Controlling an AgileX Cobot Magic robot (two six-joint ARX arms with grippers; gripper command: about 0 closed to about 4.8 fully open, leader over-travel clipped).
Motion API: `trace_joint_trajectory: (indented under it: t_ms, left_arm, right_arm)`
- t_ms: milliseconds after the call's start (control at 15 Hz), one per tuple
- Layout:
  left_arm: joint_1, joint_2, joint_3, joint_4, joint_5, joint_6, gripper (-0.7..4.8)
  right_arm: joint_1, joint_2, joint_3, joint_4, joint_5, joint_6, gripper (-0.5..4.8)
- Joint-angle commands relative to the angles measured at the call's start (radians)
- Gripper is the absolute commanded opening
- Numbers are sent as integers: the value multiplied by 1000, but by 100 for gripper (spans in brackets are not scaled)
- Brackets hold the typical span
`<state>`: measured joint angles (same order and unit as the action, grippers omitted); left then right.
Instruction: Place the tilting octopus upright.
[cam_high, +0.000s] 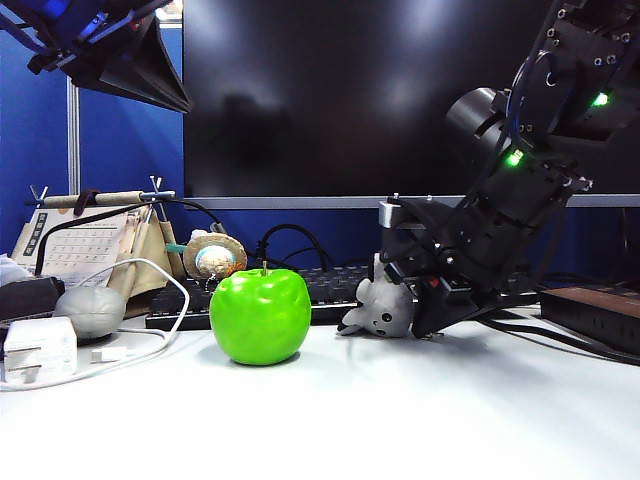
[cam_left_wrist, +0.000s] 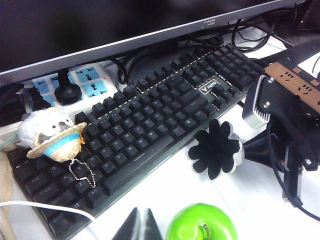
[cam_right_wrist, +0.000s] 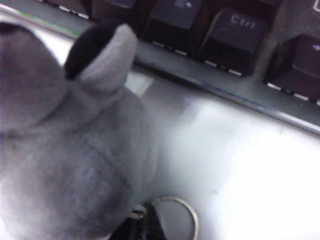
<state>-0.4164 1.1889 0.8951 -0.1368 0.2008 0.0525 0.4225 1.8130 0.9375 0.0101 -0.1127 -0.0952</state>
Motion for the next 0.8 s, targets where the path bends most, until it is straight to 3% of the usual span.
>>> trace_joint_trajectory:
  t_ms: [67,800]
  left_arm:
    - [-1,-2,3,12,2,0,22]
    - [-1,-2,3,11,2,0,22]
  right_arm:
    - [2,-31,-23,-144,3,4,-6]
    - [2,-414,-23,-248,6,17,-6]
